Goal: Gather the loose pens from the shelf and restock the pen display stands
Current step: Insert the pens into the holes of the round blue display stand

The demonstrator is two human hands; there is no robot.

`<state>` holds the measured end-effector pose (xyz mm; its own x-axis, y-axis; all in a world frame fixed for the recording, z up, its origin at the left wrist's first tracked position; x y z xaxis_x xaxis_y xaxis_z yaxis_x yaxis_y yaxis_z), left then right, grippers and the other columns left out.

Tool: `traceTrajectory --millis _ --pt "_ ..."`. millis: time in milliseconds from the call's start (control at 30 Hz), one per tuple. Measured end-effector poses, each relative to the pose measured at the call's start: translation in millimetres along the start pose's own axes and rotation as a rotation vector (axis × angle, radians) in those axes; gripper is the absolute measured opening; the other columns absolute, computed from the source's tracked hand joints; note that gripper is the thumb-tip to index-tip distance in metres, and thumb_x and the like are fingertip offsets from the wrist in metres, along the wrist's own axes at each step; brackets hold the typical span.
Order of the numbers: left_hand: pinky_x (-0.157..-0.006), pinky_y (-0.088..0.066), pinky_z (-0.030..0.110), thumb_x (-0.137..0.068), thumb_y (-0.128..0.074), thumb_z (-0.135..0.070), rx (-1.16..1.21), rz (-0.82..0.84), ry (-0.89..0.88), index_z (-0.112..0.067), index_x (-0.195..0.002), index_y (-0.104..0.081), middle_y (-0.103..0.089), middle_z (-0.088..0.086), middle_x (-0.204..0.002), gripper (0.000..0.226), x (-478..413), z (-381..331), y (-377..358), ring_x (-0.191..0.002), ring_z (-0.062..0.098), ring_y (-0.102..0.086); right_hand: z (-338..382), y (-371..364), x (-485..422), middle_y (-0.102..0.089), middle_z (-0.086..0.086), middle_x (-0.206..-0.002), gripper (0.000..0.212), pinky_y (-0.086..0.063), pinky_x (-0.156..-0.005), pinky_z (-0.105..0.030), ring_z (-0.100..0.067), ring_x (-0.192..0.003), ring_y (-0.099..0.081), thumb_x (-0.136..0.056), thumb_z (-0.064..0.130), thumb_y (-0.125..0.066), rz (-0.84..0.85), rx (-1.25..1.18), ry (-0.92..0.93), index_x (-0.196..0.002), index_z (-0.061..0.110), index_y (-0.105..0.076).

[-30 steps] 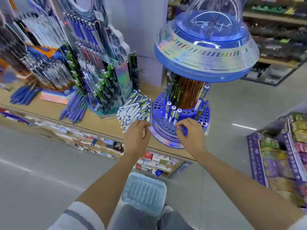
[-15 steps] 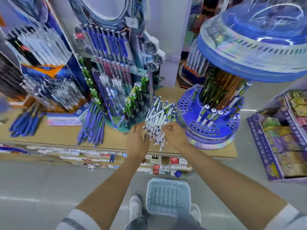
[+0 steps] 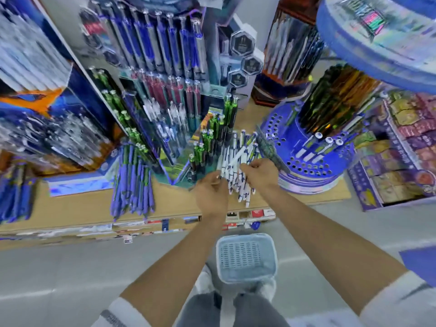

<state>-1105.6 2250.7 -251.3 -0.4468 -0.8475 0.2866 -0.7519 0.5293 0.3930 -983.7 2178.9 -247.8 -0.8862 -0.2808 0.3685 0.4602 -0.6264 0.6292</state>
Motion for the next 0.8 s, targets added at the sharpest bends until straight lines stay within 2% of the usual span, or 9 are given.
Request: traceTrajectory --millis 33,100,200,333,433,533,667,800 --pt "-0.078 -0.054 0.031 -0.091 -0.061 -0.019 -0.005 -0.008 0.011 -0.014 -0.114 -0.068 -0.072 0.005 -0.098 0.025 -0.7 -1.8 -0.5 -0.08 0.016 -0.064 0.2 -0.1 1.1 -0.063 -0.025 -0.065 0.043 -0.057 -0.069 -0.052 -0.039 -0.062 -0.063 -0.081 0.039 -0.074 0.001 -0.034 -0.017 -0.056 0.012 -0.052" --pt "-0.073 -0.049 0.026 -0.092 -0.06 -0.024 -0.019 -0.02 0.038 -0.017 -0.113 -0.067 -0.072 0.002 -0.095 0.024 -1.0 -7.1 -0.4 -0.078 0.014 -0.063 -0.1 0.2 1.4 -0.067 -0.026 -0.072 0.044 -0.057 -0.069 -0.055 -0.039 -0.066 -0.065 -0.076 0.039 -0.079 0.005 -0.076 -0.043 -0.058 0.015 -0.047" --pt "-0.07 -0.049 0.025 -0.092 -0.061 -0.028 -0.012 -0.034 0.034 -0.018 -0.111 -0.066 -0.071 0.0 -0.093 0.022 1.6 -13.4 -1.6 -0.073 0.012 -0.062 0.2 3.2 -1.6 -0.068 -0.025 -0.071 0.036 -0.057 -0.07 -0.055 -0.032 -0.061 -0.061 -0.078 0.031 -0.077 0.065 -0.103 -0.06 -0.058 0.012 -0.053" --pt "-0.059 -0.039 0.017 -0.089 -0.065 -0.038 -0.013 -0.049 0.07 -0.019 -0.108 -0.068 -0.065 -0.007 -0.087 0.027 2.0 -18.6 -8.3 -0.066 0.002 -0.054 -0.2 9.6 -2.0 -0.066 -0.01 -0.067 0.016 -0.059 -0.074 -0.047 -0.023 -0.06 -0.062 -0.085 0.019 -0.071 0.142 -0.165 -0.065 -0.074 0.014 -0.06" --pt "-0.064 -0.041 0.022 -0.085 -0.068 -0.042 -0.03 -0.049 0.111 -0.018 -0.102 -0.069 -0.062 -0.01 -0.081 0.029 -3.0 -22.7 -13.3 -0.071 0.009 -0.058 -1.2 8.5 -0.5 -0.064 -0.007 -0.073 0.025 -0.057 -0.078 -0.049 -0.028 -0.073 -0.066 -0.083 0.026 -0.075 0.171 -0.171 -0.043 -0.091 0.012 -0.056" --pt "-0.069 -0.046 0.024 -0.085 -0.07 -0.038 -0.043 -0.064 0.13 -0.017 -0.097 -0.071 -0.064 -0.007 -0.08 0.025 -6.4 -23.1 -16.9 -0.075 0.014 -0.061 -2.0 6.4 0.0 -0.06 -0.006 -0.083 0.034 -0.055 -0.083 -0.052 -0.034 -0.09 -0.067 -0.081 0.029 -0.077 0.183 -0.153 -0.033 -0.097 0.015 -0.051" --pt "-0.071 -0.05 0.028 -0.084 -0.071 -0.033 -0.035 -0.039 0.104 -0.014 -0.096 -0.068 -0.063 -0.007 -0.079 0.023 -5.8 -22.8 -20.0 -0.074 0.014 -0.061 -3.7 9.5 -3.9 -0.066 -0.016 -0.095 0.03 -0.054 -0.086 -0.052 -0.034 -0.093 -0.066 -0.082 0.023 -0.076 0.231 -0.188 -0.055 -0.1 0.013 -0.054" --pt "-0.071 -0.05 0.027 -0.083 -0.071 -0.037 -0.079 0.0 0.094 -0.017 -0.091 -0.065 -0.064 -0.008 -0.079 0.023 -6.8 -24.5 -19.4 -0.074 0.013 -0.061 -7.6 6.8 -4.3 -0.068 -0.014 -0.094 0.016 -0.054 -0.088 -0.05 -0.031 -0.088 -0.066 -0.082 0.018 -0.073 0.246 -0.208 -0.071 -0.09 0.014 -0.059"
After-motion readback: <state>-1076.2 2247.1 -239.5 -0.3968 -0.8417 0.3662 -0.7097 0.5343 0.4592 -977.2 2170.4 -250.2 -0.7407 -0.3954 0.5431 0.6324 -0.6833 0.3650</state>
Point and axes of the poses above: each hand's wrist, its own x-axis away from the middle knuckle, its own y-axis out of the back of the hand, z = x × y, the point moved 2 cm from there along -x, towards the middle knuckle
